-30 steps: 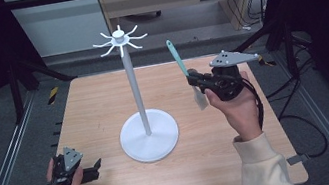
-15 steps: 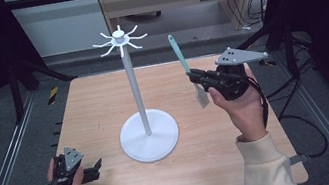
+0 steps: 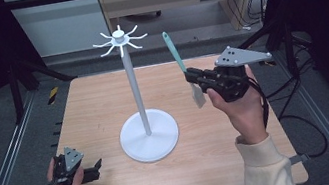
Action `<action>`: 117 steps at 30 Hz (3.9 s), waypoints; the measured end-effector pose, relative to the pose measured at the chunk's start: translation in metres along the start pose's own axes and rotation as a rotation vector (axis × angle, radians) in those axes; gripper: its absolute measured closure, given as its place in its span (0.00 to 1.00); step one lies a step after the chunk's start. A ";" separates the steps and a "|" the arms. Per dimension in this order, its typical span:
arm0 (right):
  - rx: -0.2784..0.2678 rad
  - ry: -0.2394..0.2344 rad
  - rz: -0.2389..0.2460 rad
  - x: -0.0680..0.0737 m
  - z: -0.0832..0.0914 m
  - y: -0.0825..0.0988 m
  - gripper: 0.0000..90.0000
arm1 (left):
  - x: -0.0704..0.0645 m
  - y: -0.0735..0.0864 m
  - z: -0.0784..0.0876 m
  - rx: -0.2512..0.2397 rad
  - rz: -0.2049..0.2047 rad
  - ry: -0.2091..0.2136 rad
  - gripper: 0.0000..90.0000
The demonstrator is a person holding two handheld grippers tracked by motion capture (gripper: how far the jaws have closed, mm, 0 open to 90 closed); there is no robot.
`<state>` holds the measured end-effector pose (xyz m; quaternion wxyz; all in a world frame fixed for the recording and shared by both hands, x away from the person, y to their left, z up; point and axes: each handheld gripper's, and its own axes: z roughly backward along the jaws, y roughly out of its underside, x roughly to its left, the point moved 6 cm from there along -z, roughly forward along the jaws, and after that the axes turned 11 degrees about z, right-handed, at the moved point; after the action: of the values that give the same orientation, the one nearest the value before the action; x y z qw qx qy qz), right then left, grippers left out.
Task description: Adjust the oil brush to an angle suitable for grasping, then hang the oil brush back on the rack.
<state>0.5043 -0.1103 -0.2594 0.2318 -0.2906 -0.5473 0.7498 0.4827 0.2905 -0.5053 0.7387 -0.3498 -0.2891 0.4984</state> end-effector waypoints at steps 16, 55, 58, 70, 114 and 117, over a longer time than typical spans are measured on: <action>-0.024 -0.063 0.069 0.027 0.001 -0.015 0.92 | 0.000 -0.001 0.000 -0.005 0.005 0.002 0.03; -0.017 -0.076 0.091 0.037 -0.012 -0.018 0.92 | 0.001 0.000 0.001 -0.007 0.007 0.011 0.03; -0.013 -0.081 0.089 0.038 -0.013 -0.017 0.92 | 0.001 0.000 0.002 -0.008 0.007 0.010 0.03; -0.012 -0.118 0.060 0.039 -0.027 -0.014 0.92 | 0.001 0.000 0.001 -0.004 0.005 0.009 0.03; -0.059 -0.153 0.030 0.043 -0.054 -0.006 0.83 | -0.001 0.001 0.000 0.003 -0.002 0.018 0.03; -0.045 -0.125 0.035 0.040 -0.053 -0.005 0.73 | -0.001 0.001 0.001 0.001 0.000 0.018 0.03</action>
<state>0.5122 -0.0465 -0.2743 0.1772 -0.2579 -0.5724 0.7579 0.4814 0.2897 -0.5056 0.7415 -0.3538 -0.2821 0.4954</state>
